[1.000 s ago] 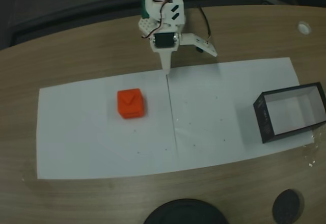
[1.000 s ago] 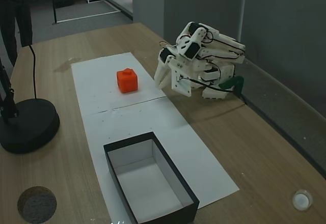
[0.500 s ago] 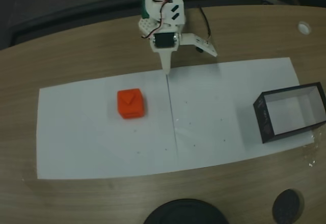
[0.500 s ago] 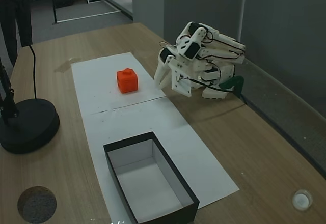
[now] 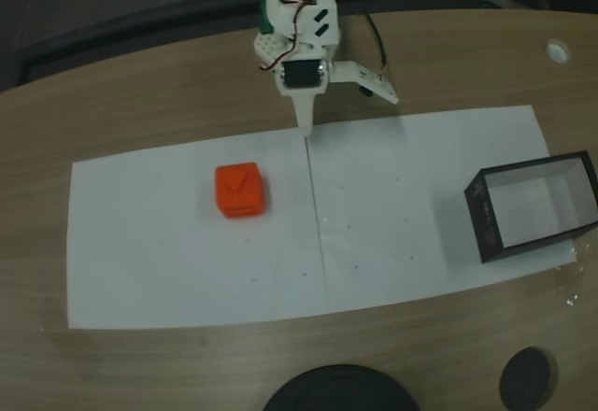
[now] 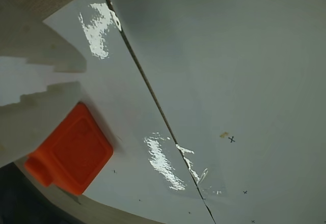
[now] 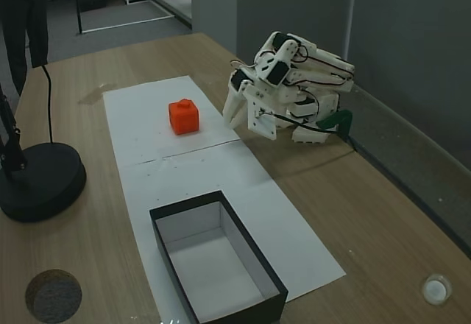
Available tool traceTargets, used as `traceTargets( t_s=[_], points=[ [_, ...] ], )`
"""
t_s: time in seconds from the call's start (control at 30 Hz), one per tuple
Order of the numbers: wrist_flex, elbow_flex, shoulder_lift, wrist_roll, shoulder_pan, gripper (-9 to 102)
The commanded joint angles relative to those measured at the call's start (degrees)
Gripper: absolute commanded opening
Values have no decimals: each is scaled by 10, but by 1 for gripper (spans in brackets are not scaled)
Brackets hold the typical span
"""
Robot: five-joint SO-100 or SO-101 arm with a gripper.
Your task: Grab a orange square and put it in the box.
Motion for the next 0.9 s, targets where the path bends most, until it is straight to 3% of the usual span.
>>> traceTargets(
  t_s=[0.0,0.87],
  points=[
    [2,-18,11,3,1,0],
    [-15,-21,11,3,4,0]
  ],
)
